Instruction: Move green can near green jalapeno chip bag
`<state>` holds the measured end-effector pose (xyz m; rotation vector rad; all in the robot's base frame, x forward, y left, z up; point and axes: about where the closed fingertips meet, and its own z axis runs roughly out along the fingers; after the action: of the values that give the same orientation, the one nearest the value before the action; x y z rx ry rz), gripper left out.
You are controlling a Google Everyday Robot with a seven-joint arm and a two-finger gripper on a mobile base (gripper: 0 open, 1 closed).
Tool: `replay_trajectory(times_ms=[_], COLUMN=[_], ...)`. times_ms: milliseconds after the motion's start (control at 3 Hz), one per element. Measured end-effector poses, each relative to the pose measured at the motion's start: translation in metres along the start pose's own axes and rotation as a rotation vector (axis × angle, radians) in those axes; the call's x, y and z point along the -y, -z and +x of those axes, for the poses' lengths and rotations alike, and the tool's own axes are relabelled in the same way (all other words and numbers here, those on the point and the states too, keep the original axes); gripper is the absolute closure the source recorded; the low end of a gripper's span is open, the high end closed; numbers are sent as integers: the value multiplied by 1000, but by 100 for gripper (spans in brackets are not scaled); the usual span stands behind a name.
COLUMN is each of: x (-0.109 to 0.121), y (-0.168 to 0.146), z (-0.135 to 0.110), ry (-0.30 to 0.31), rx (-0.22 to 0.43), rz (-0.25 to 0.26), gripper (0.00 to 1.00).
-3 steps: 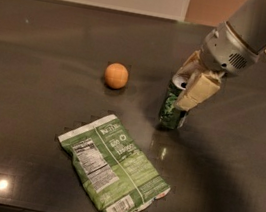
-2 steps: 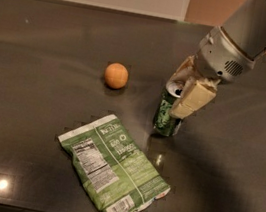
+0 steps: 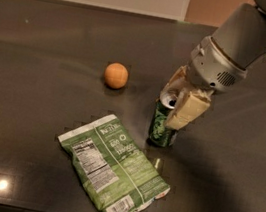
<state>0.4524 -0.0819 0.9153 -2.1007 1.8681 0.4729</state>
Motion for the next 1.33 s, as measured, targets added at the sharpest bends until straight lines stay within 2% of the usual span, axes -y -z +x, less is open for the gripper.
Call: replay_trajectory(times_ms=[1000,1333], x=[-9,-11], y=[-12,-18], z=[-4,0], ry=[18,15], rx=[12,-1], rz=[-19,-19], gripper=[11,0])
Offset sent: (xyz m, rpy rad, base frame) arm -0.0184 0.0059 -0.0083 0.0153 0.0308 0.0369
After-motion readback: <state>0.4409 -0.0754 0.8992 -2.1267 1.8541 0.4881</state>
